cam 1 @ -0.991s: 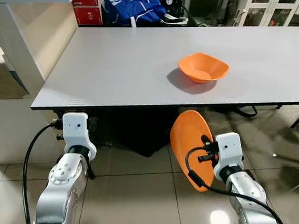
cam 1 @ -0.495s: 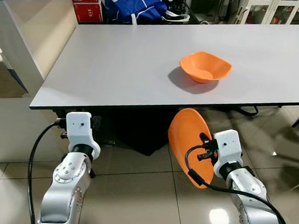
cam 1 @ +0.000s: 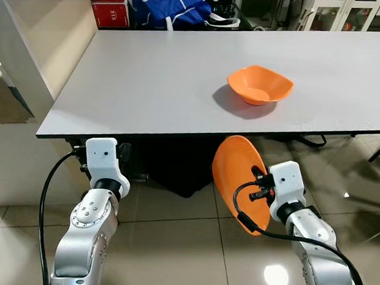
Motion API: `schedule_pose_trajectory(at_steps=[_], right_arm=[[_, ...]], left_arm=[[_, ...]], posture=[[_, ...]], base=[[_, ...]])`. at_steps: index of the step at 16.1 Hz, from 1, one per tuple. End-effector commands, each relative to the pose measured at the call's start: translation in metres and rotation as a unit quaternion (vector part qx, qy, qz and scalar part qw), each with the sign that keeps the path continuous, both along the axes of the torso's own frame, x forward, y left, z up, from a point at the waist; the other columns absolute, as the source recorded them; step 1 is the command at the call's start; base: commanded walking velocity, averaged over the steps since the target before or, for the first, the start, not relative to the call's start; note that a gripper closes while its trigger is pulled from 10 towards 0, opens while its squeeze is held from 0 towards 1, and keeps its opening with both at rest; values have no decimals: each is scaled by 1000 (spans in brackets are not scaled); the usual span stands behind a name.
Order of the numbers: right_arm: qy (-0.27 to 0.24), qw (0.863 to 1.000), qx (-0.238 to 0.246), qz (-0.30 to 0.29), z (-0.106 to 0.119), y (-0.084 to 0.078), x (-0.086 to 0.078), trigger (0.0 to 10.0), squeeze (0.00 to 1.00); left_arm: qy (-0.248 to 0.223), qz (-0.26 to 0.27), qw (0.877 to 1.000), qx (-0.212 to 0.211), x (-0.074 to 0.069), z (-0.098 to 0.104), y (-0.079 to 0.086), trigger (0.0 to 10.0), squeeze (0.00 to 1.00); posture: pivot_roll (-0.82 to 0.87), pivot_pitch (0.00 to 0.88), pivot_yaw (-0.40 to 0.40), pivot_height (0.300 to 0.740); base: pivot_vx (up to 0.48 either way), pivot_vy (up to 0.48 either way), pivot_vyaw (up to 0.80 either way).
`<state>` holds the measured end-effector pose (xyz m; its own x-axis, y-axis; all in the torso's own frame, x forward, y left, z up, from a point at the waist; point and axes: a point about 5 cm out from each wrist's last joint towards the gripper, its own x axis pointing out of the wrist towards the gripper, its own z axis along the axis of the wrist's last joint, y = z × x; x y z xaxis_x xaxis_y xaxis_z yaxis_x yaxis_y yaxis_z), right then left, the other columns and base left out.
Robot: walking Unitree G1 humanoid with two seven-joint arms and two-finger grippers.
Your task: Setting the table
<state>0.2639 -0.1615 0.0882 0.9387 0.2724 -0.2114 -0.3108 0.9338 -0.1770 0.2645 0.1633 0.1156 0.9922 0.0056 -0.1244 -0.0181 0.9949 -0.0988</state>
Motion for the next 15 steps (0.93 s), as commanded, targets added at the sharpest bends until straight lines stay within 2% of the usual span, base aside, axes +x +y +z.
schedule_pose_trajectory(at_steps=[1, 5, 15], right_arm=[[-21, 1000, 7, 13, 8, 4, 4, 10000, 0], [-22, 999, 9, 22, 7, 10, 2, 10000, 0], [-21, 999, 2, 29, 4, 12, -4, 10000, 0]], left_arm=[[2, 5, 1000, 7, 2, 0, 5, 10000, 0], [-4, 10, 1000, 13, 5, 4, 6, 10000, 0], [3, 8, 1000, 17, 5, 2, 4, 10000, 0]], posture=[[-159, 0, 36, 740], [-152, 0, 50, 740], [-171, 0, 61, 740]], base=[[0, -405, 0], [0, -443, 0], [307, -360, 0]])
